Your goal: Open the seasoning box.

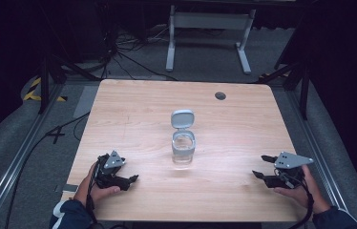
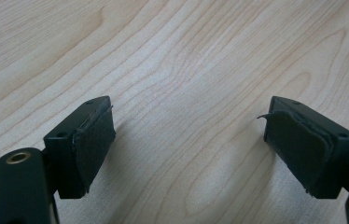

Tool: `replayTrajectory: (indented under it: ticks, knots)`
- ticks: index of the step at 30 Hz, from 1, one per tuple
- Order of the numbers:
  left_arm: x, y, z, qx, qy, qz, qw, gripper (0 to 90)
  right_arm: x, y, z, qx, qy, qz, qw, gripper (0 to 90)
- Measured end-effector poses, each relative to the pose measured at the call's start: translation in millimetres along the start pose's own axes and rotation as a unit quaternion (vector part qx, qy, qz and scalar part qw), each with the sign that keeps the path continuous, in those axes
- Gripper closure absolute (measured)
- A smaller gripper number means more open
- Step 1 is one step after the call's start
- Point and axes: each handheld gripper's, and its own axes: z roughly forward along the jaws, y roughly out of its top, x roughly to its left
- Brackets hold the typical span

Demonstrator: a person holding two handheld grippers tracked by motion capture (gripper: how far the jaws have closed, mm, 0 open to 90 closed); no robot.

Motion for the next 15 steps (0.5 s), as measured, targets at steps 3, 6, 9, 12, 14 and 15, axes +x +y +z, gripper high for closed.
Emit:
replayTrajectory:
  ticks: [3,6,9,12,14,15]
  knots:
    - [0.1,0.0,0.0,0.000,0.000,0.000,1.0000,16.5,-2.8,-14.2,-5.1,-0.004,-0.012,0.009,0.9999,33.1]
    - [-0.1,0.0,0.0,0.000,-0.001,-0.002,1.0000,16.5,-7.7,-35.6,-8.3,-0.005,-0.017,0.038,0.9991,33.3]
    - [0.2,0.0,0.0,0.000,-0.001,0.000,1.0000,16.5,-12.5,-49.3,-9.1,0.002,-0.015,0.062,0.9980,33.0]
    - [0.1,0.0,0.0,0.000,0.000,0.000,1.0000,16.5,-16.3,-57.6,-9.6,0.010,-0.017,0.083,0.9964,28.7]
    - [0.0,0.0,0.0,0.000,0.000,0.000,1.0000,16.5,-18.7,-62.0,-8.3,0.015,-0.006,0.098,0.9951,28.2]
    - [0.1,0.0,0.0,0.000,0.000,0.000,1.0000,16.5,-19.8,-65.3,-7.1,0.015,-0.009,0.098,0.9951,25.4]
